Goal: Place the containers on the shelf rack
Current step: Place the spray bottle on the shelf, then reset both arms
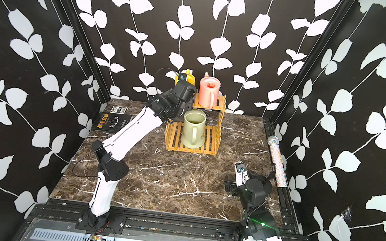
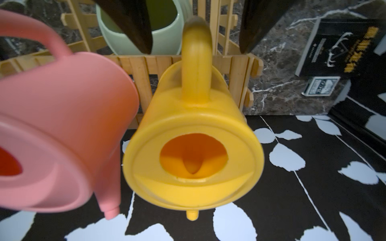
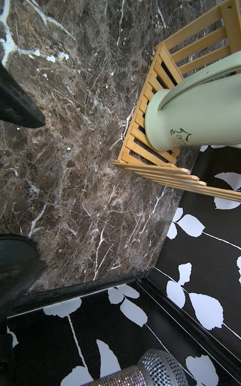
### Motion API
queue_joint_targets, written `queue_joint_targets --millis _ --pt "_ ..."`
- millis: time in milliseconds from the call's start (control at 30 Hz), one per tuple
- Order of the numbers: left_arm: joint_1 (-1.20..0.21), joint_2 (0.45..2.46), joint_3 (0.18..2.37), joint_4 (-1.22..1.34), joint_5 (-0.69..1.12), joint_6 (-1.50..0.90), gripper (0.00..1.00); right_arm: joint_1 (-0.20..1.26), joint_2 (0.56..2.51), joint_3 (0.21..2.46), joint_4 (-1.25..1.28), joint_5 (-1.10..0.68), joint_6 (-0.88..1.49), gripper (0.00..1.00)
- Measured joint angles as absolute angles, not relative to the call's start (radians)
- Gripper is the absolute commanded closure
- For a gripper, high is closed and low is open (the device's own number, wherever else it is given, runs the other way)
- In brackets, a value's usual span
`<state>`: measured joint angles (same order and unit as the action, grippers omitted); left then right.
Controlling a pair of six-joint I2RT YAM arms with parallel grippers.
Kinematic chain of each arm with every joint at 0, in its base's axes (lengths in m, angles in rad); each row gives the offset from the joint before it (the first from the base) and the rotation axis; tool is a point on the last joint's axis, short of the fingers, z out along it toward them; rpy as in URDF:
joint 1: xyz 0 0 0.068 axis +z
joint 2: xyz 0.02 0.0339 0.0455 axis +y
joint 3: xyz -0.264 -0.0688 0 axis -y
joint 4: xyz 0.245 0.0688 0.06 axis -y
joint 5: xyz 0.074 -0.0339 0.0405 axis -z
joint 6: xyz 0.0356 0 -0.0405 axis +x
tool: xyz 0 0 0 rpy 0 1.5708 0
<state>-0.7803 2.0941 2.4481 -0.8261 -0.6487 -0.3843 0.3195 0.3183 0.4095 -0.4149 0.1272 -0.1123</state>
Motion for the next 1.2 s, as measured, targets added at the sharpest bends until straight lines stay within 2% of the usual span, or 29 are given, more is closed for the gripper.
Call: queue_joint_targets --millis 400,633,833,1200 --pt "-0.791 1.942 2.317 -0.837 -0.643 -0.311 0.02 0.319 0.318 0.410 -0.413 0.132 -0.113 0.01" --pt "-0.765 1.762 2.138 -0.807 -0.608 -0.196 0.01 0.319 0.322 0.410 -0.395 0.165 -0.114 0.01" --pt "-0.596 1.634 1.962 -0.784 -0.498 -0.147 0.01 0.319 0.398 0.411 -0.347 0.182 -0.117 0.01" --pt "-0.274 1.454 1.483 -0.582 -0.253 -0.016 0.02 0.315 0.747 0.419 -0.121 0.257 -0.103 0.01"
